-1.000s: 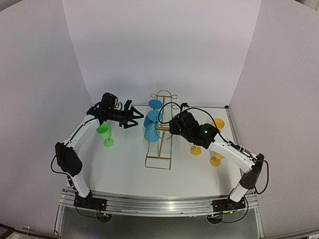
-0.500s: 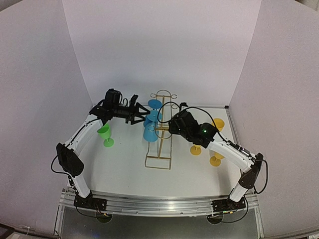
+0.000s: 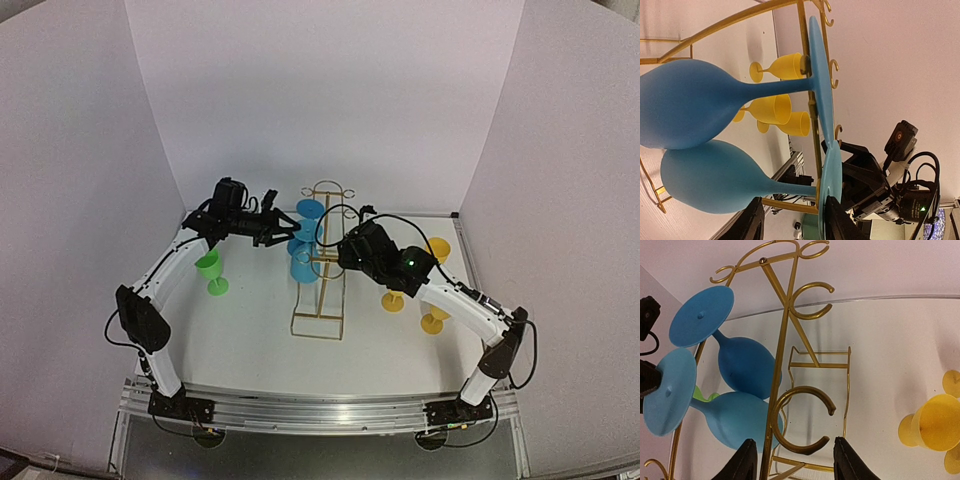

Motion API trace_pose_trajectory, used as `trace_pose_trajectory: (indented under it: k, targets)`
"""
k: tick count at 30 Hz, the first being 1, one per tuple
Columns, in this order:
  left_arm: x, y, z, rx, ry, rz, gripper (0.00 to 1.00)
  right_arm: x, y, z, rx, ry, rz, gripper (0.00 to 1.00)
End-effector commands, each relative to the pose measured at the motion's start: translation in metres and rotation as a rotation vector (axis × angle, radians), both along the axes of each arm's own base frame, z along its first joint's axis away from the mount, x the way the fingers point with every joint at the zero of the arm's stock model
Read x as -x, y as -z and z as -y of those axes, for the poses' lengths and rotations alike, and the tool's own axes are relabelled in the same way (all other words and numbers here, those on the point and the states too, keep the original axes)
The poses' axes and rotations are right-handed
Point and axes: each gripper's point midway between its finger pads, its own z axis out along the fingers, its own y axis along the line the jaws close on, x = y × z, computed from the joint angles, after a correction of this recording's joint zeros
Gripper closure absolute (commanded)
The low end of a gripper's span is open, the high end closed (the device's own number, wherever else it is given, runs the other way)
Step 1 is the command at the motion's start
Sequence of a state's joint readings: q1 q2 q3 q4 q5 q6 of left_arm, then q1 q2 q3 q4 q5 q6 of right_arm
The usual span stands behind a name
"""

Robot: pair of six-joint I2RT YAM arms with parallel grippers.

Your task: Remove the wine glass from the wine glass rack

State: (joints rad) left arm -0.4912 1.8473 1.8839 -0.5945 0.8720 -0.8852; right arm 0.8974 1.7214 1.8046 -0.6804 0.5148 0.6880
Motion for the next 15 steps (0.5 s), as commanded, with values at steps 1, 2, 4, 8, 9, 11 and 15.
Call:
trace_pose_trajectory:
  k: [1,2,4,8,9,11,15]
  targets:
    - [-0.013,-0.008,-0.007,-0.021,-0.047,0.067,0.63,0.005,0.026,0.006,0.080,-0.011,-0.063,0.53]
    - [-0.013,-0.008,-0.006,-0.019,-0.044,0.063,0.65,0.005,0.026,0.006,0.080,-0.011,-0.064,0.54]
    - [-0.011,-0.007,-0.006,-0.011,-0.038,0.054,0.69,0.005,0.027,0.005,0.078,-0.013,-0.066,0.54]
    - [-0.007,-0.010,-0.005,0.000,-0.025,0.053,0.76,0.005,0.026,0.005,0.077,-0.012,-0.066,0.54]
    - [-0.006,-0.011,-0.005,0.003,-0.021,0.052,0.78,0.004,0.026,0.005,0.077,-0.012,-0.065,0.54]
    - [-0.004,-0.013,-0.005,0.011,-0.014,0.048,0.81,0.004,0.026,0.005,0.078,-0.014,-0.063,0.54]
    - [-0.002,-0.015,-0.003,0.040,-0.005,0.029,0.87,0.003,0.024,0.004,0.079,-0.016,-0.060,0.54]
